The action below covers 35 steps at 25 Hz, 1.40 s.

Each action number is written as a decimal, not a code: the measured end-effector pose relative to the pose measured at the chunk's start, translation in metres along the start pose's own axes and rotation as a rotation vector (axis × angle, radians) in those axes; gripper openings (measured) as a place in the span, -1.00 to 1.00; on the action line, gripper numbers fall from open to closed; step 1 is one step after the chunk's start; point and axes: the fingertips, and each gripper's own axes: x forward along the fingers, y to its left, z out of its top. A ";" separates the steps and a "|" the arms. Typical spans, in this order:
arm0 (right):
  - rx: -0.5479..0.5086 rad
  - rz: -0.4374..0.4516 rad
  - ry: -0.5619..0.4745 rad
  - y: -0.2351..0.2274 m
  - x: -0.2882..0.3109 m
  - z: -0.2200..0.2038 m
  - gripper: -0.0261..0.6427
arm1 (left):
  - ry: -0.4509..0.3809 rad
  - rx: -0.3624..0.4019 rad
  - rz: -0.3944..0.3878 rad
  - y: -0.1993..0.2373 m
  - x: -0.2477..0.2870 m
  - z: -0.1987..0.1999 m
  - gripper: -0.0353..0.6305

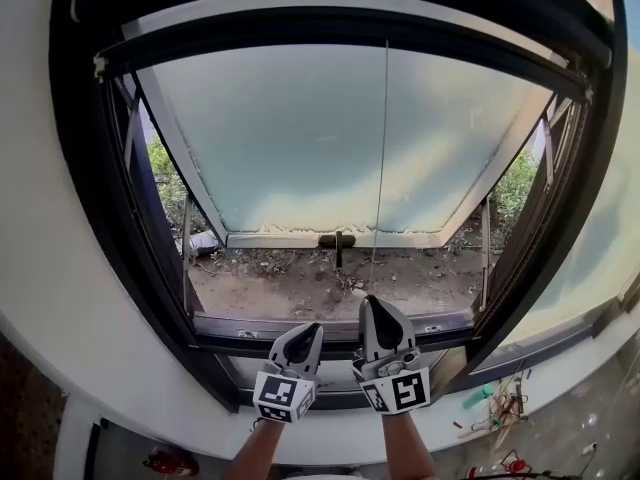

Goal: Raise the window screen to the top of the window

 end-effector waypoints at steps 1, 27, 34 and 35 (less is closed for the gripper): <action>-0.004 0.006 0.000 -0.001 0.005 0.006 -0.91 | -0.001 0.002 0.001 0.000 0.000 0.001 -0.88; 0.147 -0.143 0.545 -0.009 -0.079 -0.151 -0.91 | 0.122 -0.052 0.026 -0.003 -0.012 -0.061 -0.88; 0.145 -0.134 0.549 -0.006 -0.081 -0.152 -0.91 | 0.125 -0.059 0.032 -0.001 -0.014 -0.064 -0.88; 0.142 -0.132 0.549 -0.005 -0.080 -0.152 -0.91 | 0.125 -0.061 0.032 -0.001 -0.014 -0.064 -0.88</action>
